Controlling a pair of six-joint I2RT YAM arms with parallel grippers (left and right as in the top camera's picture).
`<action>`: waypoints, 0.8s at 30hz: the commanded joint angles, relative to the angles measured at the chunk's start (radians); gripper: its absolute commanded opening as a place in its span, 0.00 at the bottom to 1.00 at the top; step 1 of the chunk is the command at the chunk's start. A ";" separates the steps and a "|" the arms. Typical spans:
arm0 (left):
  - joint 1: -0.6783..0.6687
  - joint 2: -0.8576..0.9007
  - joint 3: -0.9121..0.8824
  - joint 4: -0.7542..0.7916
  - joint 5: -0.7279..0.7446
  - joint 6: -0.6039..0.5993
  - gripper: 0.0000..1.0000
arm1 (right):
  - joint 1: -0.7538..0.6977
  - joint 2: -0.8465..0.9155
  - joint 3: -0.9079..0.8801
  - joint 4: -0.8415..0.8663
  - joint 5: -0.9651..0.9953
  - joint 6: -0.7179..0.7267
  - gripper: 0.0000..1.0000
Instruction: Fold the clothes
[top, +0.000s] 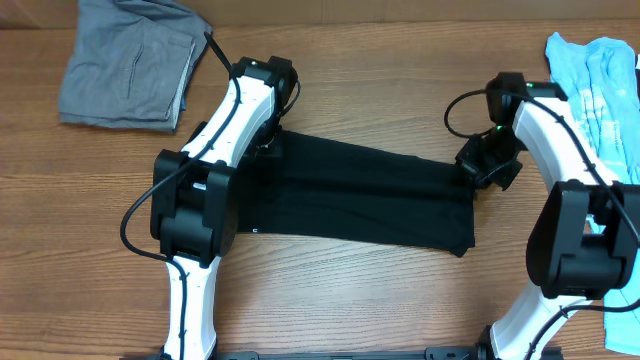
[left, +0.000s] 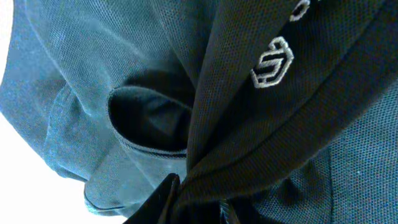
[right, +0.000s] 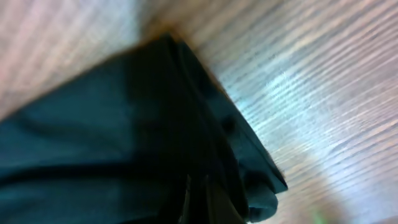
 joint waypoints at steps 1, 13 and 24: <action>0.008 -0.024 -0.014 -0.022 -0.005 -0.011 0.24 | 0.025 -0.031 -0.036 -0.001 0.006 -0.014 0.09; 0.014 -0.024 -0.016 -0.078 -0.003 0.001 1.00 | 0.034 -0.031 -0.044 -0.037 0.007 -0.037 1.00; 0.012 -0.035 0.189 -0.060 0.024 0.027 1.00 | 0.034 -0.031 -0.044 0.013 0.006 -0.037 1.00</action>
